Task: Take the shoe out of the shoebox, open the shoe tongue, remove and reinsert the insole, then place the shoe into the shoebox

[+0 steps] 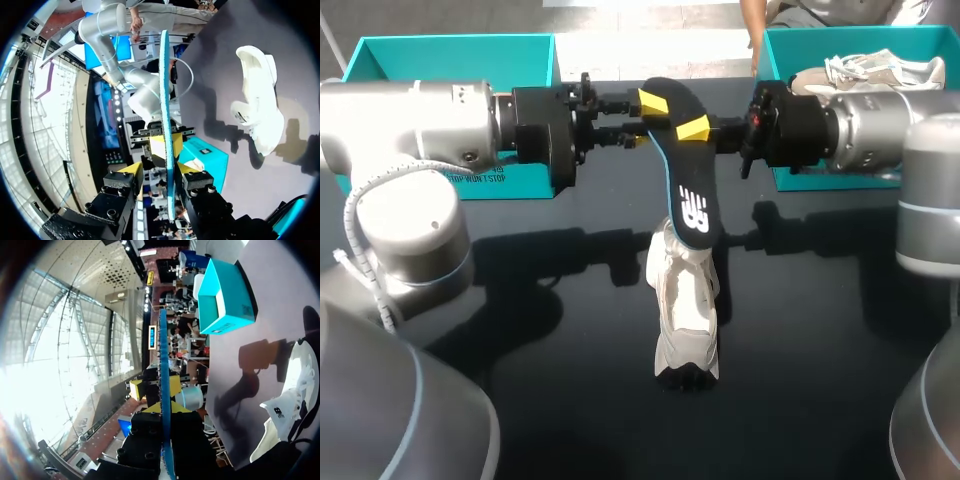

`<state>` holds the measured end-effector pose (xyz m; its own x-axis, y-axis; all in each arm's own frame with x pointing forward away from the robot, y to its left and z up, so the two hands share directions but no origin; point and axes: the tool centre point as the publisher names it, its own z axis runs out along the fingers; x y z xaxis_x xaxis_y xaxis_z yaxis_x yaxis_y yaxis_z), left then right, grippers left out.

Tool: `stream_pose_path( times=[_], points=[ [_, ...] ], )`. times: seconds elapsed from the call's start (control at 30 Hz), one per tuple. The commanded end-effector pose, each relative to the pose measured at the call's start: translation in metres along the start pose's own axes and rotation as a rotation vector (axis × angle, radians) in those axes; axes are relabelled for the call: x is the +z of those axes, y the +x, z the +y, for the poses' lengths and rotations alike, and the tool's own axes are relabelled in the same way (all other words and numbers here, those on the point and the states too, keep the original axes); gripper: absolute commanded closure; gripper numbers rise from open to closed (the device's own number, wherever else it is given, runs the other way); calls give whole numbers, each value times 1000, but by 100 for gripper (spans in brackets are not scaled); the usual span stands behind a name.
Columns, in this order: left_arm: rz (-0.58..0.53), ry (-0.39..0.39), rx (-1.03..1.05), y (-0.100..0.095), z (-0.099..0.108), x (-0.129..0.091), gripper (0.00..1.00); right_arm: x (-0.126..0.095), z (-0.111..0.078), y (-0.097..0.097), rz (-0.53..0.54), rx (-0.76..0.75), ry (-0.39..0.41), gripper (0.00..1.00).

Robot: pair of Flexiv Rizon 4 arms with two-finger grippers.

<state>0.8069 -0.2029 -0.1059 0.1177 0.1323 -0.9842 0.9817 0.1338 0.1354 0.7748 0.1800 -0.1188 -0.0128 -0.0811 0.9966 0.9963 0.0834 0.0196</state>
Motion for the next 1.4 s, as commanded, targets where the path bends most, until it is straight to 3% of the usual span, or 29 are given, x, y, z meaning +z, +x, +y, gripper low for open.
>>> stream_pose_path(
  times=[0.03,0.23,0.63,1.0,1.27,1.4],
  points=[
    [10,7,1,1,6,11,64,5,0,0,-6,3,1,100],
    [12,-2,-1,3,10,18,77,8,-2,-1,-10,5,9,100],
    [44,0,-18,16,7,20,73,5,-3,0,-6,9,-2,100],
    [47,-60,-6,24,10,18,67,8,-6,0,-2,27,-13,100],
    [51,-62,-1,26,8,18,78,8,-7,-2,-2,37,-24,100],
    [49,-64,2,26,8,17,96,8,-7,-3,-3,39,-25,100]
  ],
)
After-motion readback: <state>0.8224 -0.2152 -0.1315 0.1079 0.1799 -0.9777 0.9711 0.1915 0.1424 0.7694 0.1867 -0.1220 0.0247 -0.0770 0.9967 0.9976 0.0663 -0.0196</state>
